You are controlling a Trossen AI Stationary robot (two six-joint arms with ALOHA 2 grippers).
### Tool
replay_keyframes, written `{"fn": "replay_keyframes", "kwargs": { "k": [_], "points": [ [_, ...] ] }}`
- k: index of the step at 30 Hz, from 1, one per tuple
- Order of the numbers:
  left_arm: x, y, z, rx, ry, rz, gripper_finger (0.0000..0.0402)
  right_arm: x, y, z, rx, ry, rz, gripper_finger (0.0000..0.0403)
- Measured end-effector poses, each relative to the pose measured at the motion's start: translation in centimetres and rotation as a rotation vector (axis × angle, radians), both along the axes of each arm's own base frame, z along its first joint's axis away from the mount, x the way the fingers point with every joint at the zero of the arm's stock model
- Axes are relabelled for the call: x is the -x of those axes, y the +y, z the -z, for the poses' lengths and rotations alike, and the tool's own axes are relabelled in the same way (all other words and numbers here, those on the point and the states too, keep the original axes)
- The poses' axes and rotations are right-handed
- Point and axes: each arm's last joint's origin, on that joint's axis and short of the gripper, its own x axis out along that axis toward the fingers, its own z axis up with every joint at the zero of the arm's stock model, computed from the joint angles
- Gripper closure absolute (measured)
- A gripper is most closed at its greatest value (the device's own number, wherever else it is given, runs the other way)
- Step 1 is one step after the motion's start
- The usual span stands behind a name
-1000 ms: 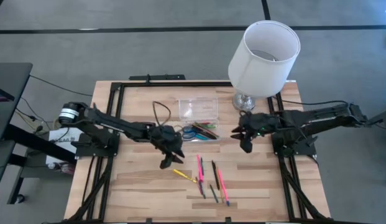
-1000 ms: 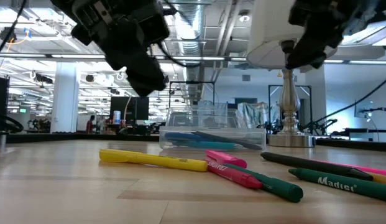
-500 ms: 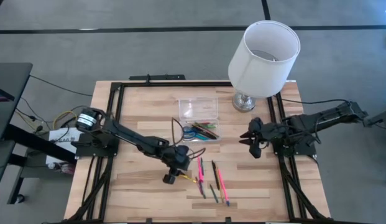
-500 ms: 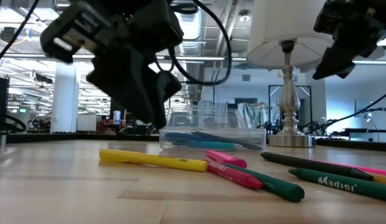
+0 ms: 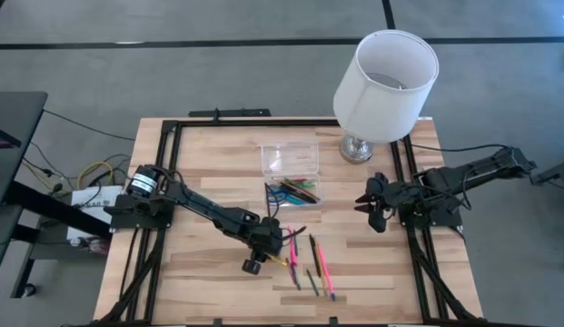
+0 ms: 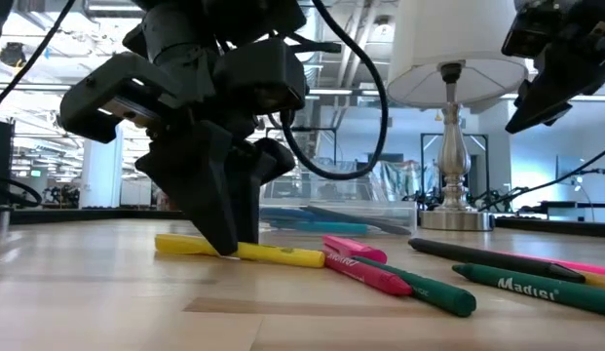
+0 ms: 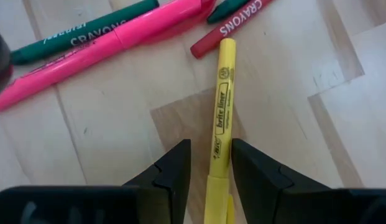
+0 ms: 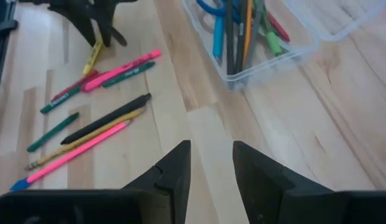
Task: Pick & place school supplies into a supply box
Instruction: Put the yellow pen into the transparent supply box
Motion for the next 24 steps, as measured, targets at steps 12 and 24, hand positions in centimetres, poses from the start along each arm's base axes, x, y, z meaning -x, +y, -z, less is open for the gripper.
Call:
{"fn": "replay_keyframes", "kwargs": {
  "k": [12, 24],
  "points": [
    [1.3, -0.3, 0.3, -0.137, 0.101, -0.128, 0.0306, 0.2, 0.2, 0.0, -0.002, -0.005, 0.012, 0.0291],
    [1.6, 0.0, 0.5, -0.105, 0.156, -0.303, 0.0377, 0.2, 0.1, 0.0, 0.013, -0.002, 0.035, 0.0291]
  ]
}}
